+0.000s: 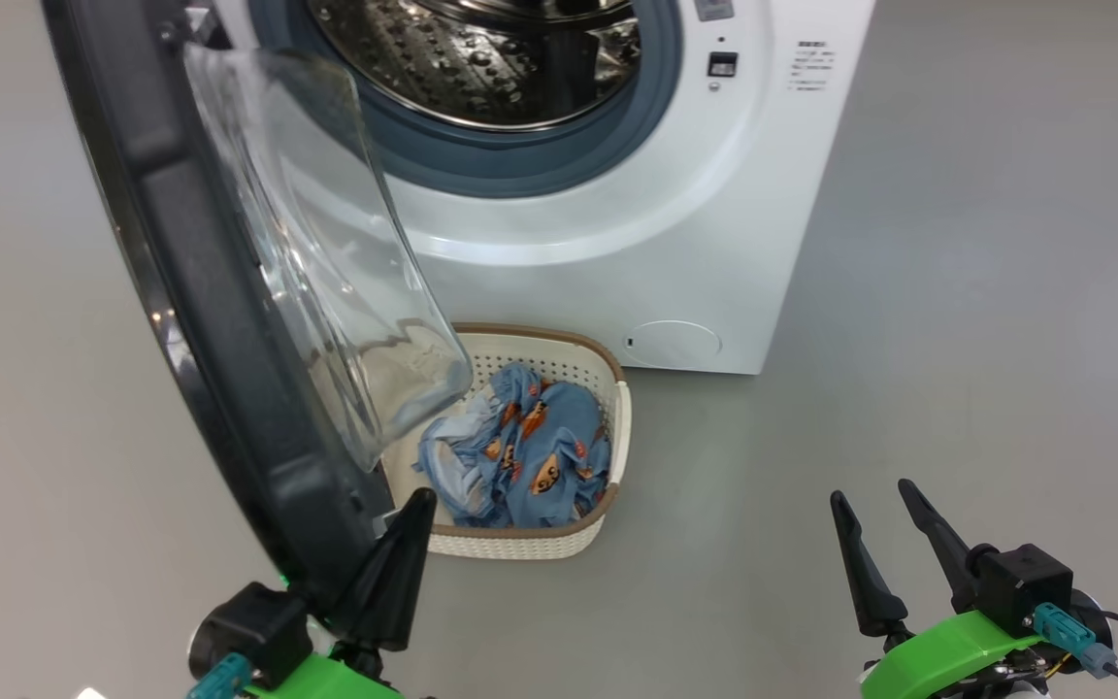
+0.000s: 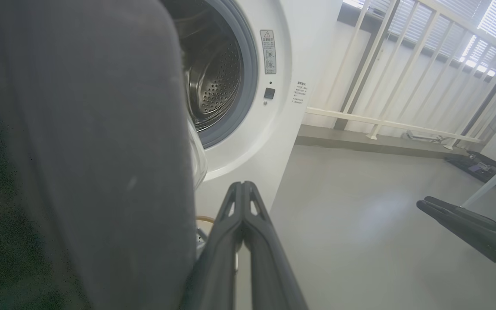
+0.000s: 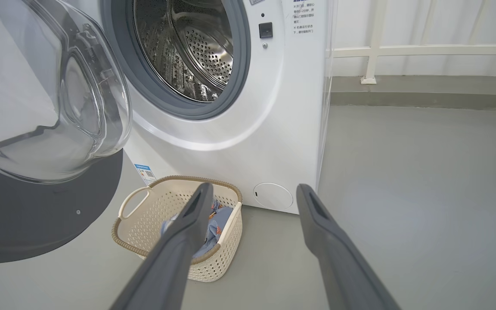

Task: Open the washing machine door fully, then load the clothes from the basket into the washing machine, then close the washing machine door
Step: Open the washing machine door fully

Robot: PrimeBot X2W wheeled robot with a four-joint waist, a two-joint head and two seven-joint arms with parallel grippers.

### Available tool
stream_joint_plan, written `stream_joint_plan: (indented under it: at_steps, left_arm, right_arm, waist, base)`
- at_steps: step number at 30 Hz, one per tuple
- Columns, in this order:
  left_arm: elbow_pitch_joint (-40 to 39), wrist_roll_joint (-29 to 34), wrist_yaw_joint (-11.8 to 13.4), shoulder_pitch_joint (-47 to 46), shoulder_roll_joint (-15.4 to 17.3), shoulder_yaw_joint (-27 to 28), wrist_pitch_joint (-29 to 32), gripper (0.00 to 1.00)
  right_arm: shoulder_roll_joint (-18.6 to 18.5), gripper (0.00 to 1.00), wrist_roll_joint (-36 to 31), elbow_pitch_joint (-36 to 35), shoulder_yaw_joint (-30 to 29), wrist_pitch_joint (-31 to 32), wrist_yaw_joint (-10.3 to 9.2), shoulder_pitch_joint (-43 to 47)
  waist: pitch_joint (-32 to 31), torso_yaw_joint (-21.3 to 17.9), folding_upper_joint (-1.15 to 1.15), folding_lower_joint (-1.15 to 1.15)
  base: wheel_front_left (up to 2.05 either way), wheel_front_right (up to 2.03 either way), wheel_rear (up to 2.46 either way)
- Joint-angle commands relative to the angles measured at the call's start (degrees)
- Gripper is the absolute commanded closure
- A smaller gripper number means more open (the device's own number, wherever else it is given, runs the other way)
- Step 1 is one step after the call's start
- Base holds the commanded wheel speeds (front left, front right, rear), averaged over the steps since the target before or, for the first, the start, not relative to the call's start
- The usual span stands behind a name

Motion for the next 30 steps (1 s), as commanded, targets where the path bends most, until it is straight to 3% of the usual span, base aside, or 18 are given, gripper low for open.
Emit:
stream_joint_plan:
  at_steps: [1,10,20,30]
  left_arm:
    - [-1.1,0.5,0.9,-0.8,1.6,4.2,-0.2,1.00]
    - [-3.0,-0.6,1.7,0.9,1.6,5.9,-0.2,1.00]
    - [-3.5,-1.2,5.1,2.9,1.6,10.5,-0.2,1.00]
    - [-2.0,-1.8,7.5,2.9,1.6,16.8,-0.2,1.00]
  right_arm:
    - [-0.3,0.00,0.1,-1.3,1.2,-0.7,0.09,-0.9]
    - [-0.3,0.00,0.1,-1.1,1.1,-0.7,0.09,-1.0]
    - [-0.5,0.00,0.2,-1.0,1.2,-0.7,0.09,-0.6]
    - [-0.7,0.00,0.4,-0.8,1.9,-0.7,0.09,-0.5]
  waist:
    - [0.1,1.1,0.00,0.00]
    - [0.4,4.6,0.00,0.00]
    - [-0.2,7.7,0.00,0.00]
    - [-0.4,8.2,0.00,0.00]
  base:
    - [0.00,0.00,0.00]
    - [0.00,0.00,0.00]
    - [0.00,0.00,0.00]
    - [0.00,0.00,0.00]
